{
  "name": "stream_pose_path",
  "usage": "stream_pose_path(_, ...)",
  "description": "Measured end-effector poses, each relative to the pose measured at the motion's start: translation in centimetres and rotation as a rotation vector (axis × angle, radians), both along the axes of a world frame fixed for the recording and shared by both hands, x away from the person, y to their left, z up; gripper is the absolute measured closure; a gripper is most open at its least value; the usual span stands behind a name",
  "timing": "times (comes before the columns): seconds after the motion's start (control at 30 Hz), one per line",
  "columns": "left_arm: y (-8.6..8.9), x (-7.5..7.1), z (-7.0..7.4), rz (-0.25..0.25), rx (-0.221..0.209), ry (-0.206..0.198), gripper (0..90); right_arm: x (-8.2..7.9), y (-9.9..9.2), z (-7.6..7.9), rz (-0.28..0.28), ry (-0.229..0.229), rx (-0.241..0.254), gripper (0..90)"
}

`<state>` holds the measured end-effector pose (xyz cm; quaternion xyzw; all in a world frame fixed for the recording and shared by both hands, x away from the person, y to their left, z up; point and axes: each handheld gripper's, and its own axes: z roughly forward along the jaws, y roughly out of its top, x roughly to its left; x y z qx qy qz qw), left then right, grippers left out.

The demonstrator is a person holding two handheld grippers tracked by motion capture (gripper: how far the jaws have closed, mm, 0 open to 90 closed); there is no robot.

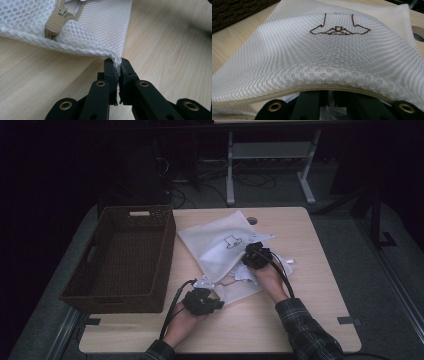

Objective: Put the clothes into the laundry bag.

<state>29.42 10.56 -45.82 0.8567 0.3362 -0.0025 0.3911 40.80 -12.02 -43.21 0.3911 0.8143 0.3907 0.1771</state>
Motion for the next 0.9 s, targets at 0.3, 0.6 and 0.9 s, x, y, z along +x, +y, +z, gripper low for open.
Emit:
stream_pose_path(0.3,0.0,0.1,-0.1,-0.005,0.003,-0.006,85.5,-0.9,-1.0,0.1,0.064,0.029,0.032,55.7)
stream_pose_path(0.6,0.0,0.1,-0.1,-0.010,0.007,-0.021,85.2,-3.0,-3.4,1.2,0.140,0.040,0.064,41.2)
stream_pose_path(0.9,-0.1,0.1,0.0,-0.017,0.003,-0.035,84.8,-5.1,-6.1,0.7,0.141,0.080,0.080,35.9)
